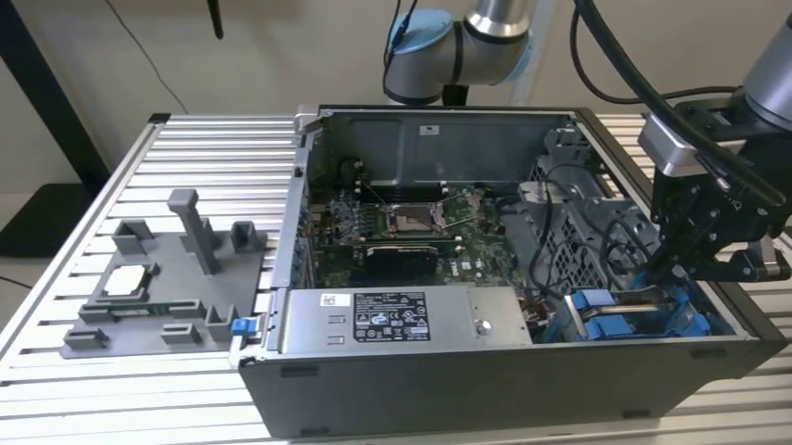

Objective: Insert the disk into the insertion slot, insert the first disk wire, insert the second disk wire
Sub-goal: 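Insert the first disk wire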

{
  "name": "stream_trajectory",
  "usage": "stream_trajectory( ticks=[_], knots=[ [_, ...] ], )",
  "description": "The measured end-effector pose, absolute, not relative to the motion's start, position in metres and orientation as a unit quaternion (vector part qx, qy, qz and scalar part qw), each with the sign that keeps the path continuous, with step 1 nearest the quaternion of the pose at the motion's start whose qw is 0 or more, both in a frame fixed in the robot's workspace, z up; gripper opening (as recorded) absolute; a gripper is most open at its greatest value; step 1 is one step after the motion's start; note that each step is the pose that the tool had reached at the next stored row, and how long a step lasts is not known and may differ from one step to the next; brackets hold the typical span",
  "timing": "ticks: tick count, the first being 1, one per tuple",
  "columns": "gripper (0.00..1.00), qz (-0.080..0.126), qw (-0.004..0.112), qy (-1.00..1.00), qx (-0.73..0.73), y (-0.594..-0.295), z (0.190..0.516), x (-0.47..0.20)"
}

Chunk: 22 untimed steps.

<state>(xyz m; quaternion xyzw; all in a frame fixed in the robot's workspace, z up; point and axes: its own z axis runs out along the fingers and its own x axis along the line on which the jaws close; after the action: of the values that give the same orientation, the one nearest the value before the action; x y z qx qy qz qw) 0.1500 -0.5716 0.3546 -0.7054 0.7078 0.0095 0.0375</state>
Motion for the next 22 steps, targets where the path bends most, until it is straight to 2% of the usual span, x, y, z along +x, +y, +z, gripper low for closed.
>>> stream_trajectory(
  ticks=[22],
  knots=[
    [0.0,0.012,0.041,0.708,-0.705,-0.573,0.342,0.152]
  ],
)
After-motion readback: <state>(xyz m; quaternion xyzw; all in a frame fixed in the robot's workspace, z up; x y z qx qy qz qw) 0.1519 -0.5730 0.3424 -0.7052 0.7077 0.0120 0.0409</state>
